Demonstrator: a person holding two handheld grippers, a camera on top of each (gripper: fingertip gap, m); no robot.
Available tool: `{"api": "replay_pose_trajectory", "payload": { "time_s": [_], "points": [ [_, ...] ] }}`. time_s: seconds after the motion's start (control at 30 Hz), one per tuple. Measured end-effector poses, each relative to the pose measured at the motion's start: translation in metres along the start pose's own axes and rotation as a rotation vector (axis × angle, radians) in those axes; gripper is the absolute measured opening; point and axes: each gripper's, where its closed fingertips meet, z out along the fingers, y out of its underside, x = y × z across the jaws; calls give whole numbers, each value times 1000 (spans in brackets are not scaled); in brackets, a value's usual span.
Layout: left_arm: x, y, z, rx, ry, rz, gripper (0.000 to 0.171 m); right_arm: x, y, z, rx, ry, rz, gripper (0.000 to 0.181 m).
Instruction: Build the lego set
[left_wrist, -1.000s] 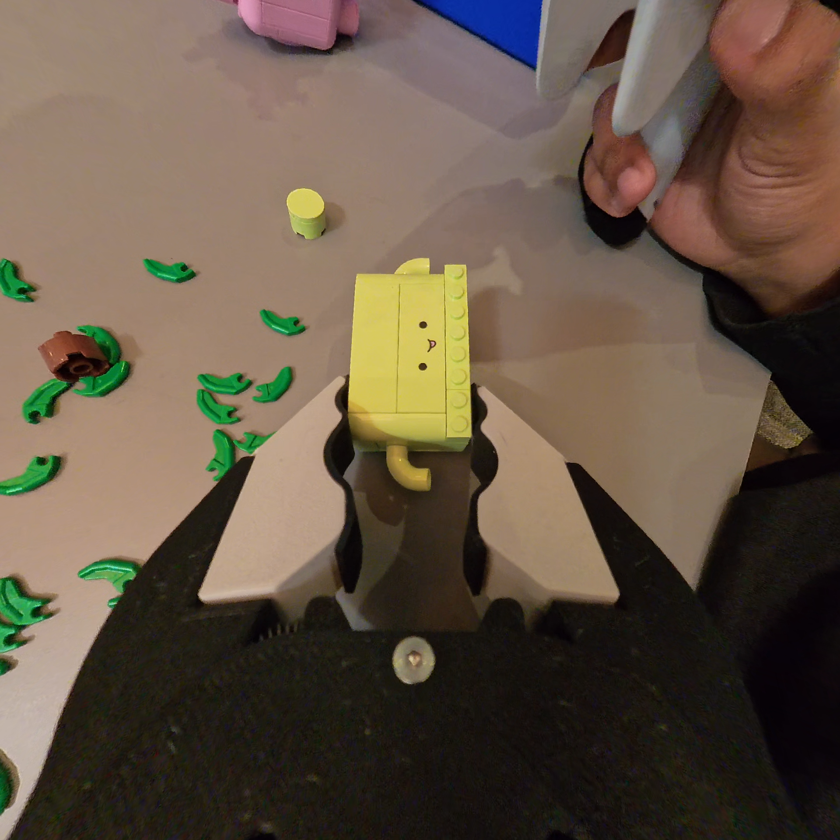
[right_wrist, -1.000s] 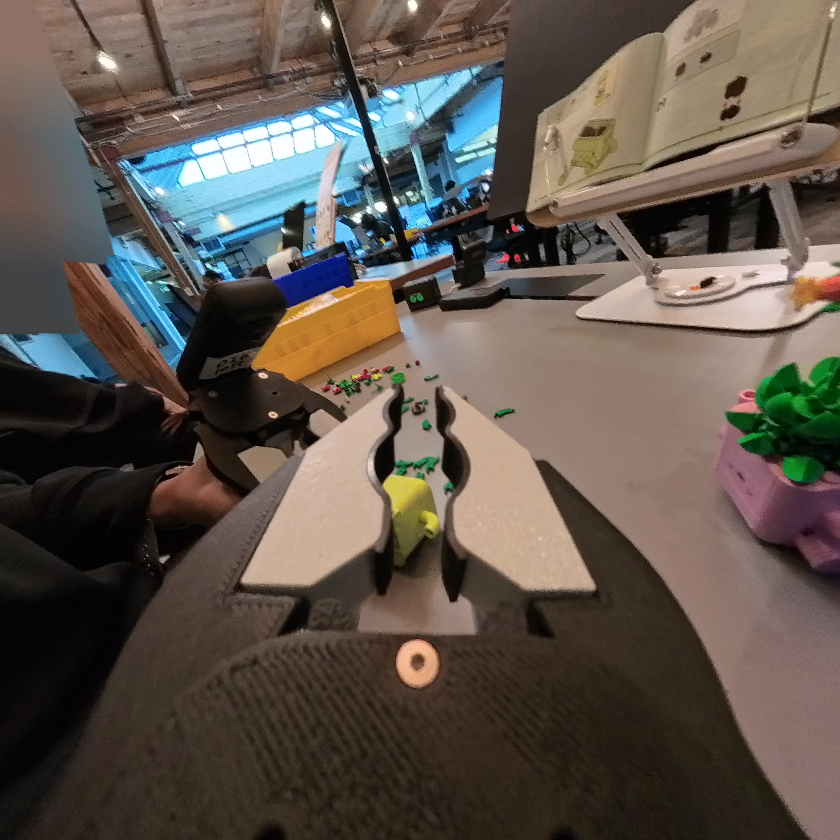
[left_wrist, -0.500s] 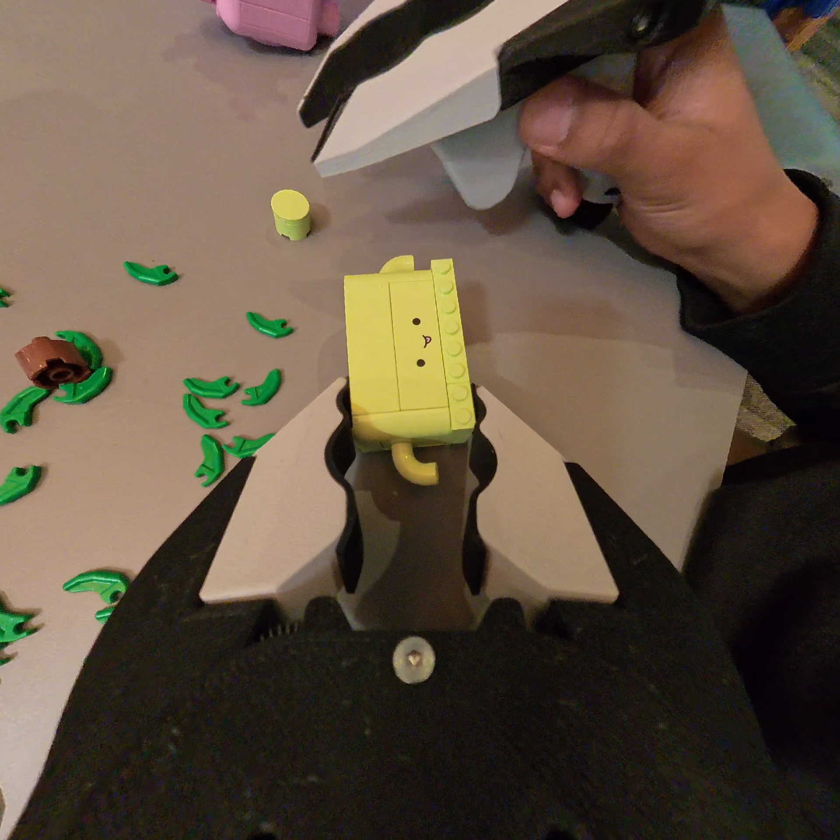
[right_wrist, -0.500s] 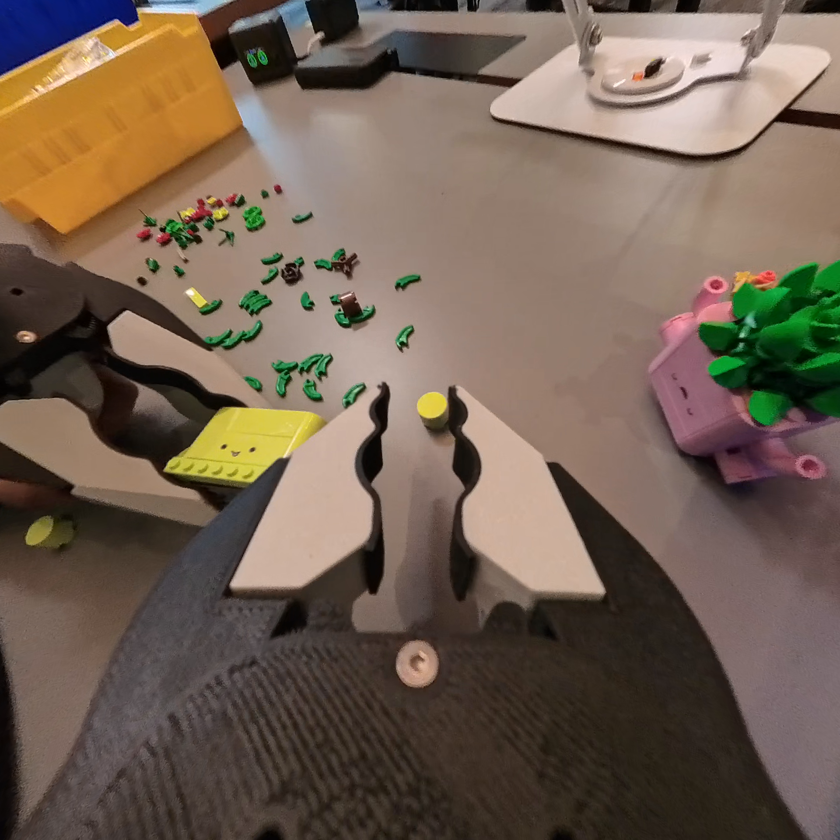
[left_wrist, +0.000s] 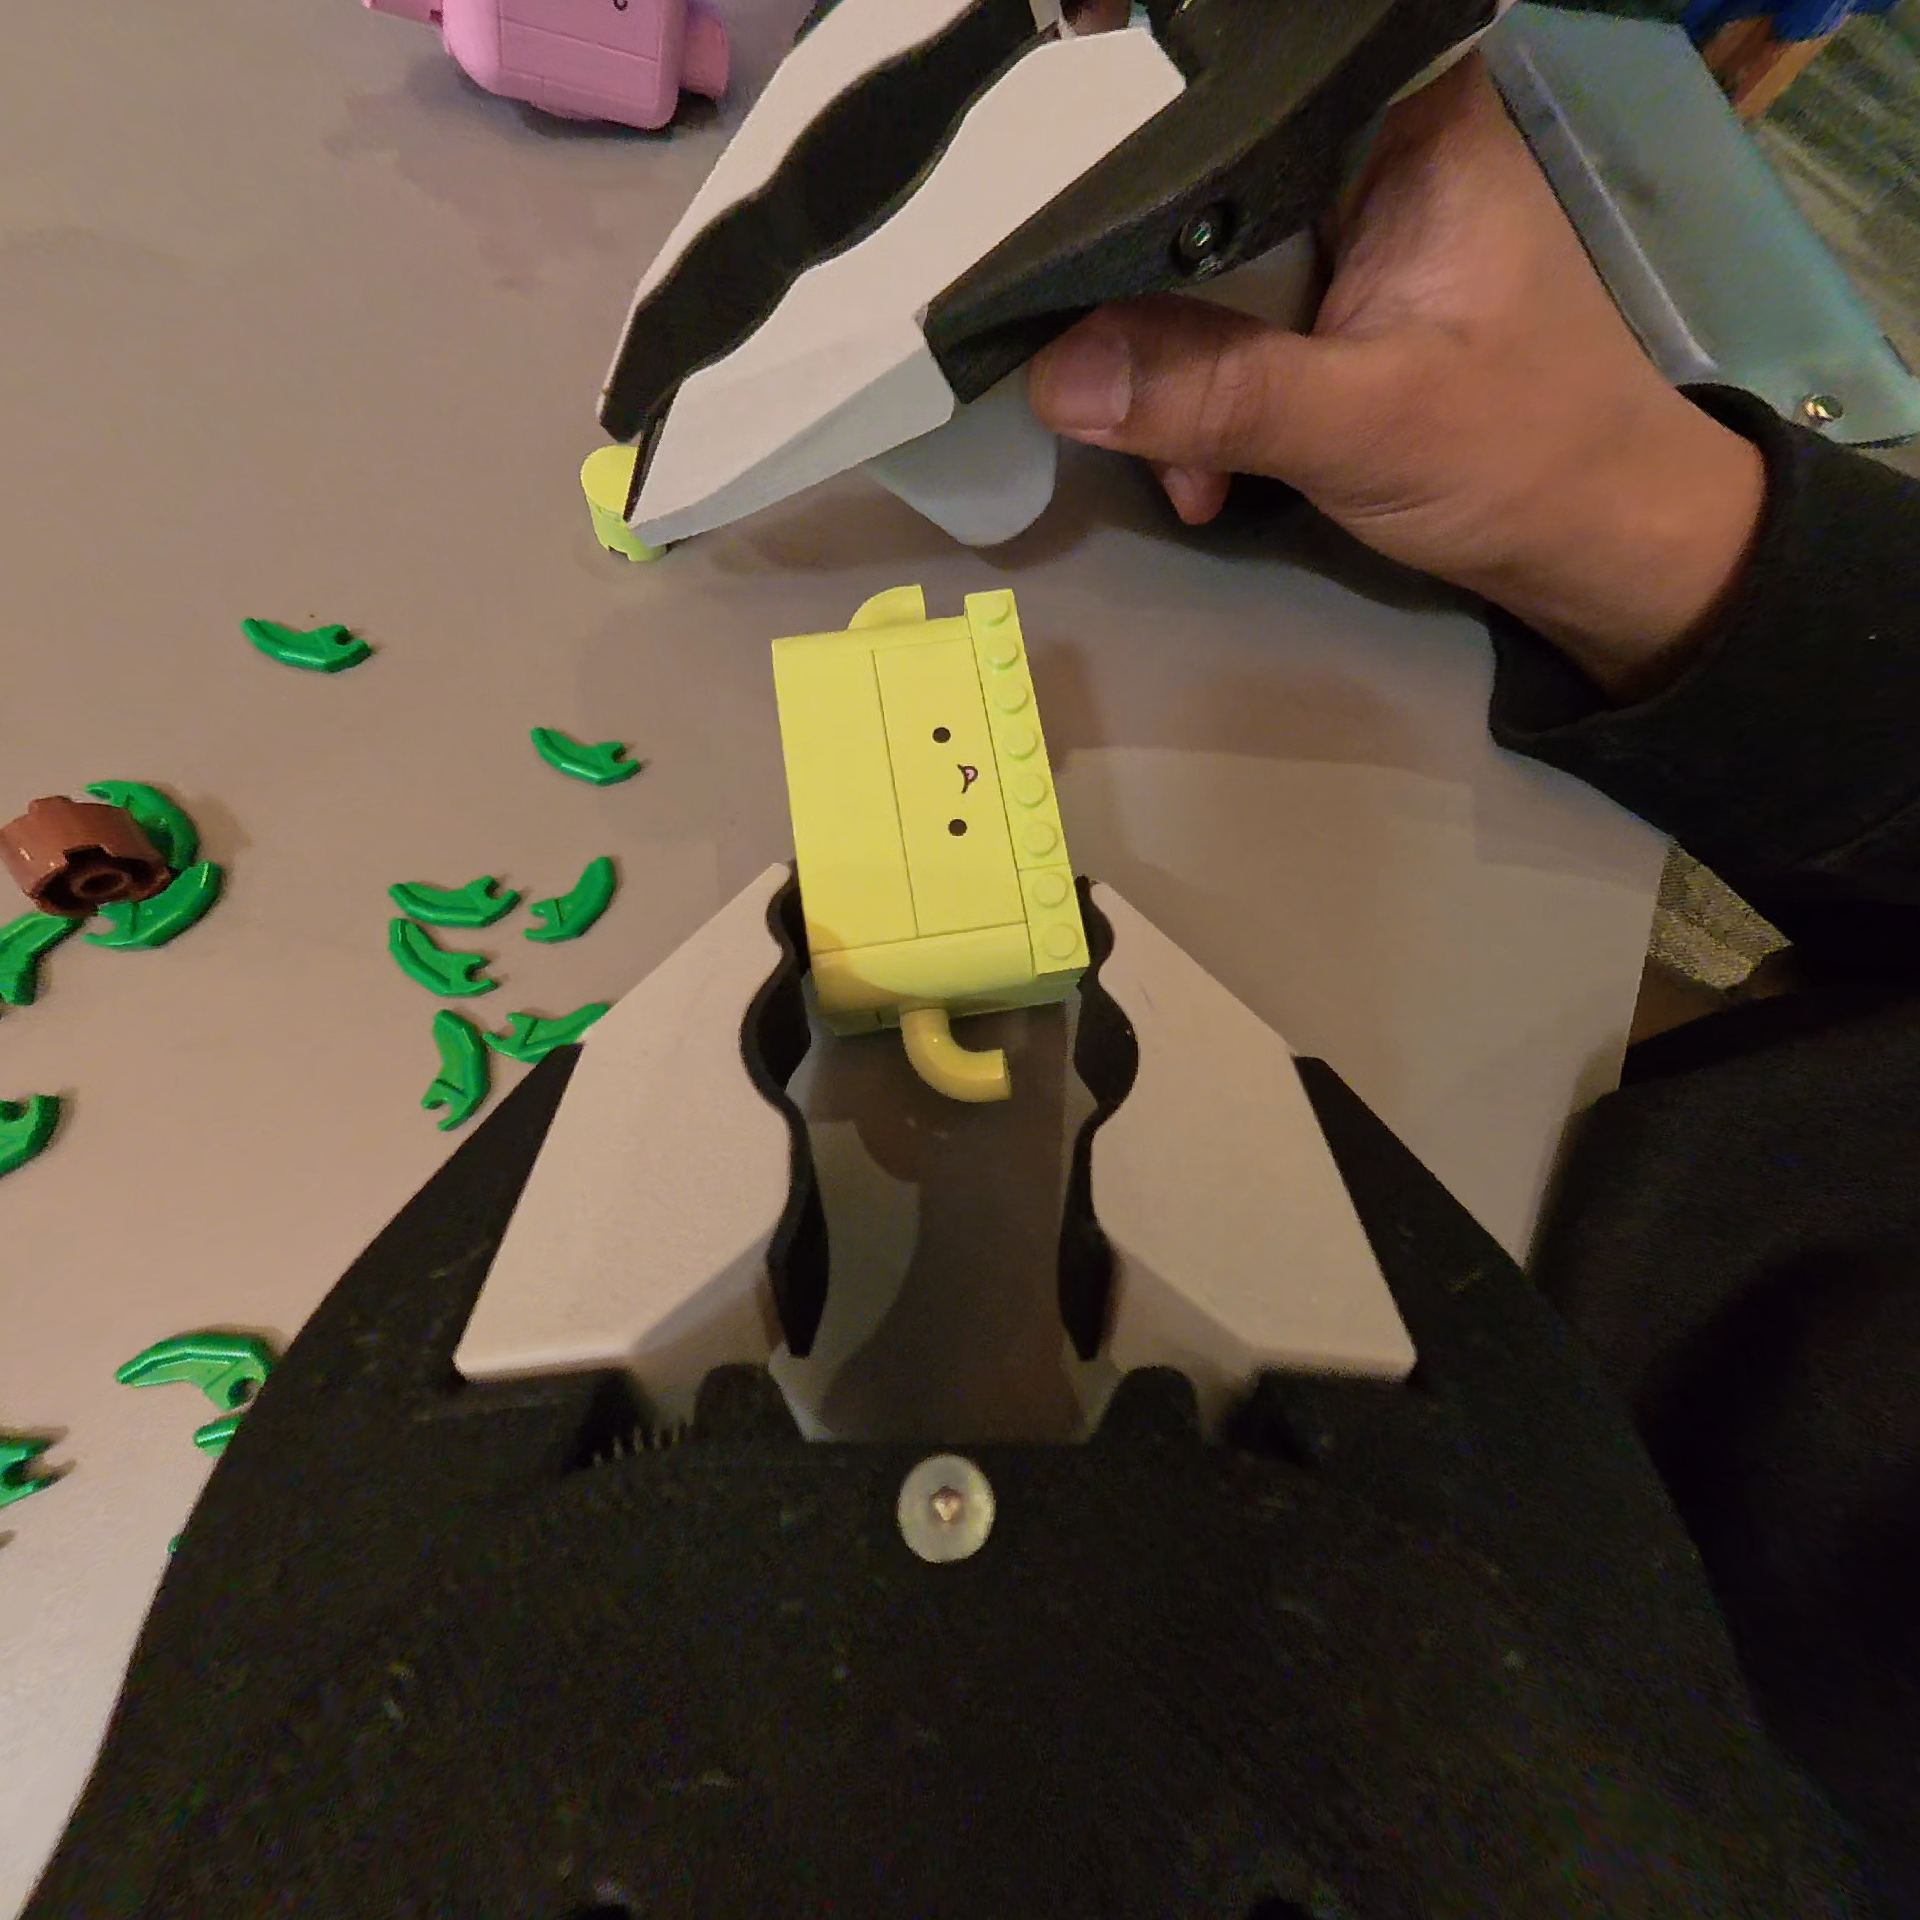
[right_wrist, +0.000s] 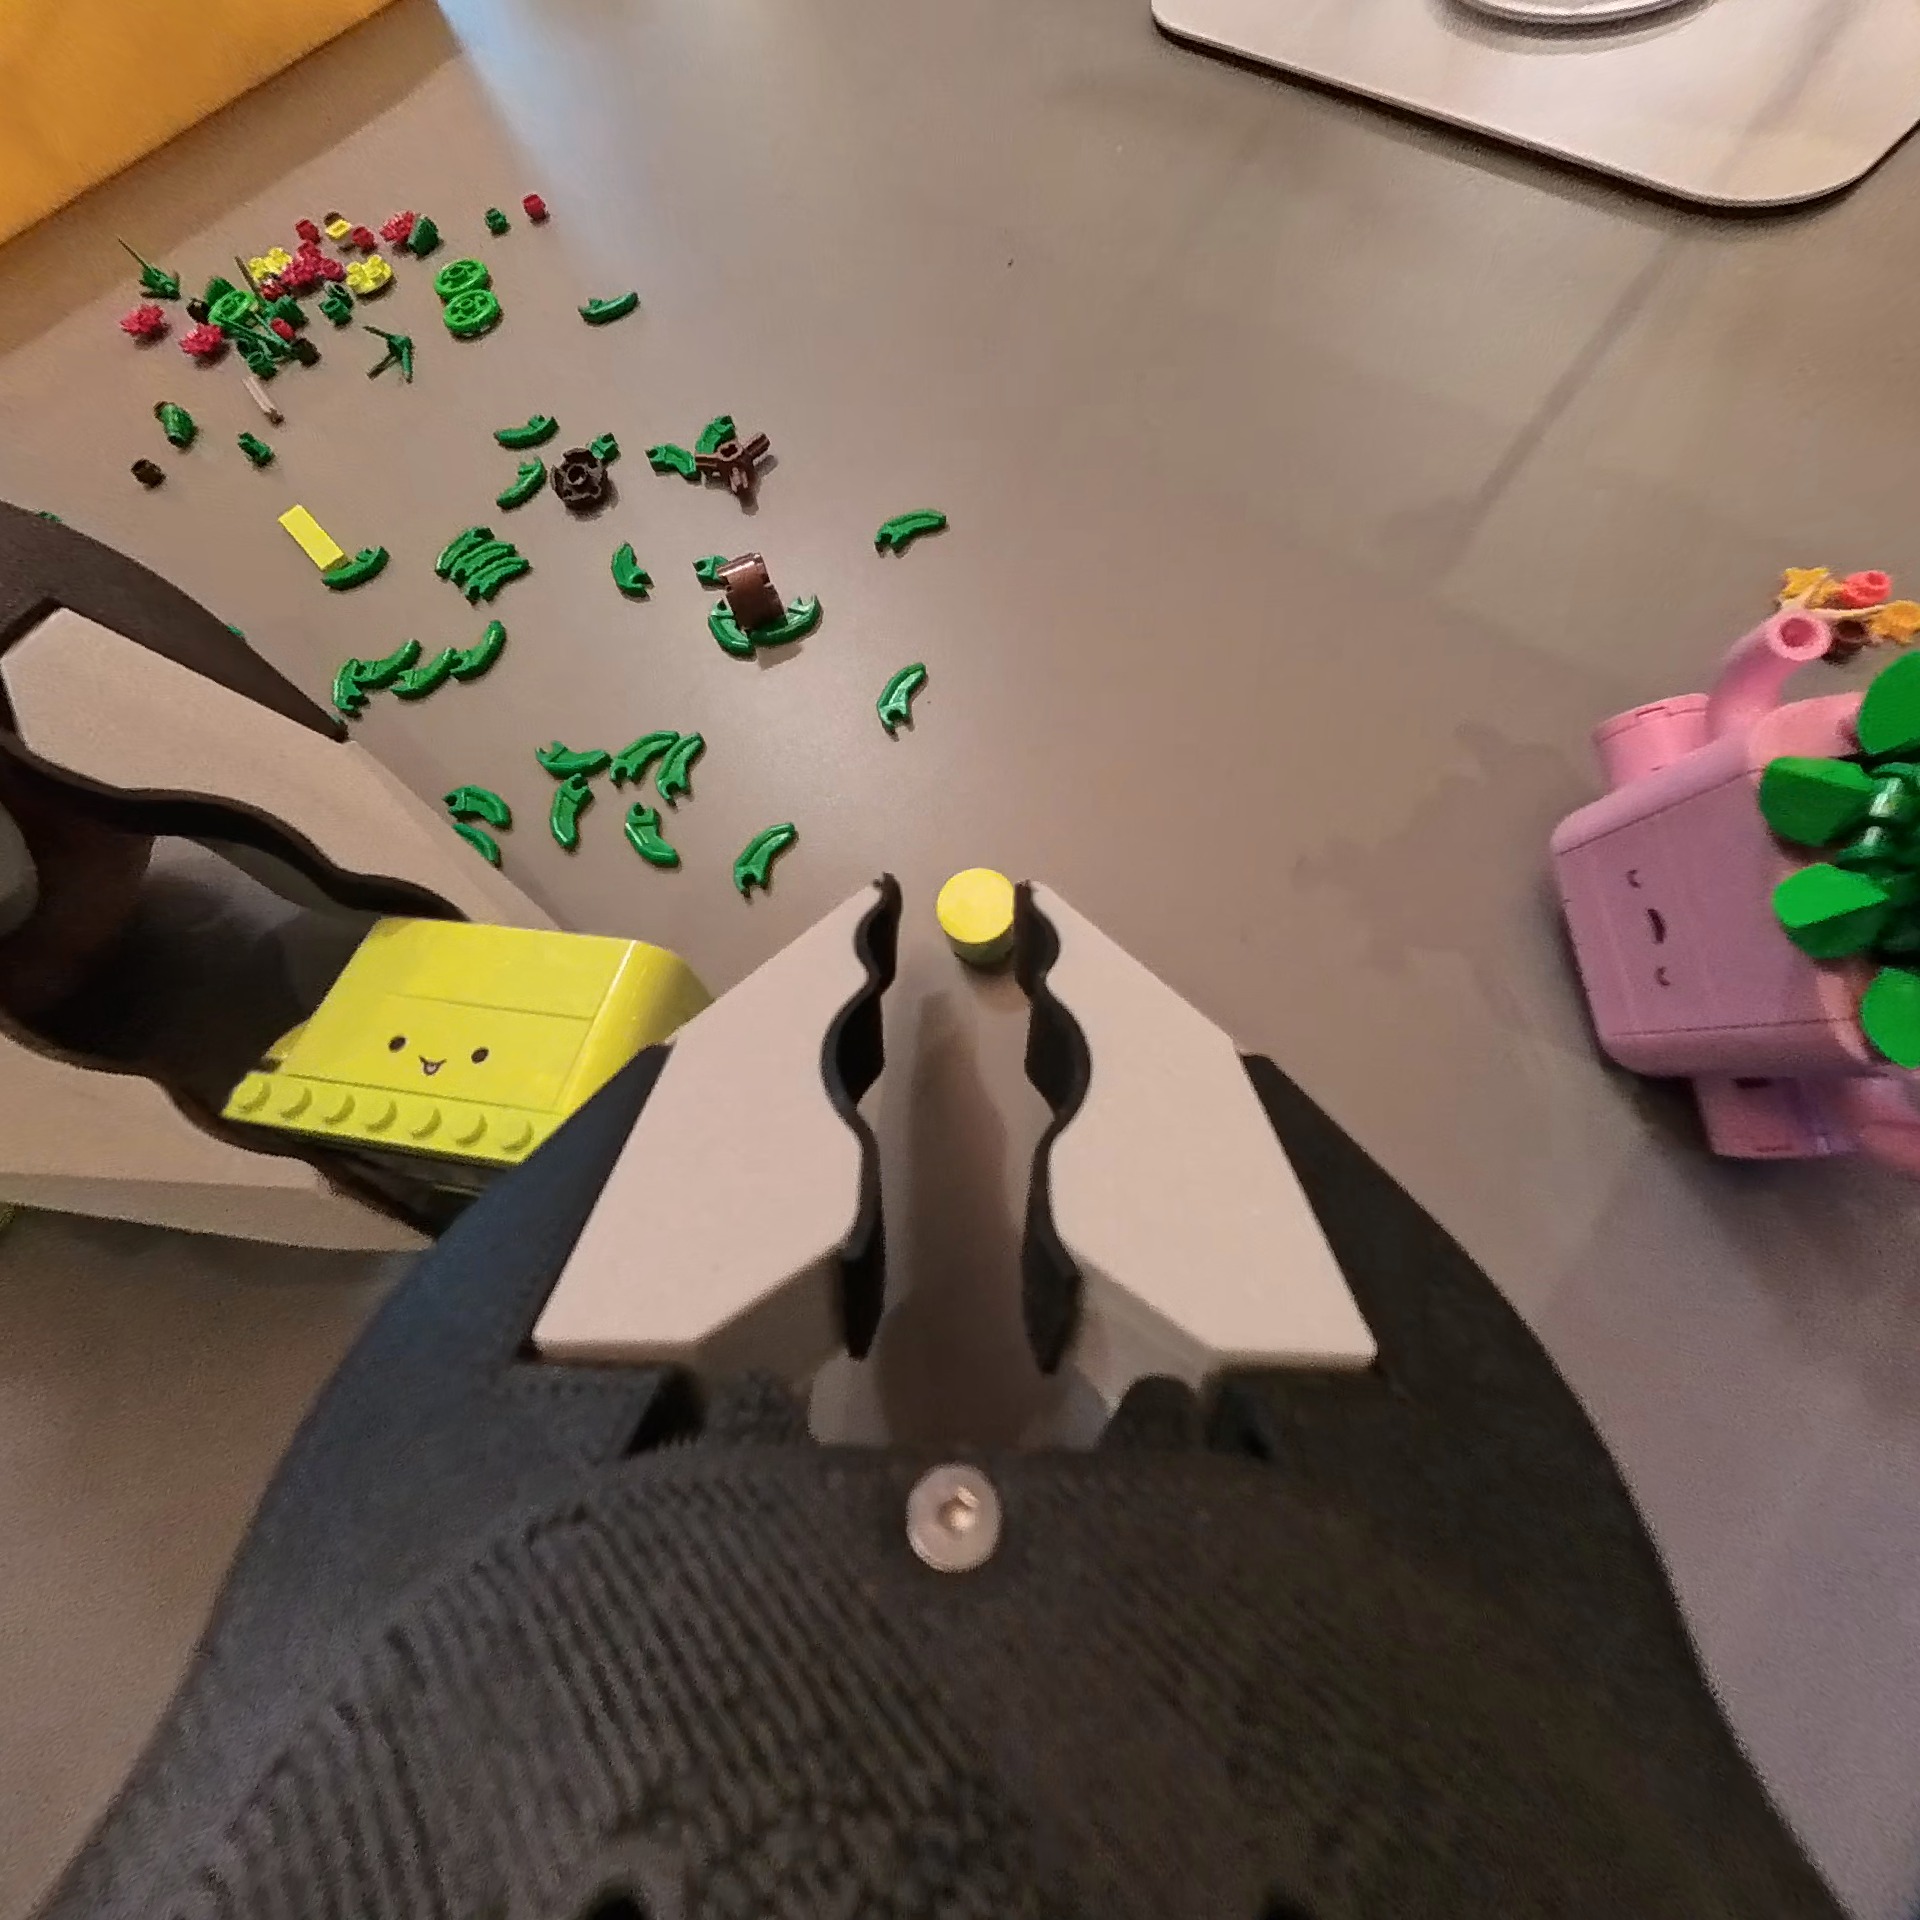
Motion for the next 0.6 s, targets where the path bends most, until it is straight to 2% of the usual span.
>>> {"api": "replay_pose_trajectory", "payload": {
  "time_s": [0.4, 0.6],
  "points": [
    [1, -3, -2, 22, 11, 3, 48, 2, 1, 1, -8, 11, 7, 0],
    [1, -1, -1, 9, 12, -1, 48, 2, 0, 1, -7, 11, 12, 0]
  ]
}}
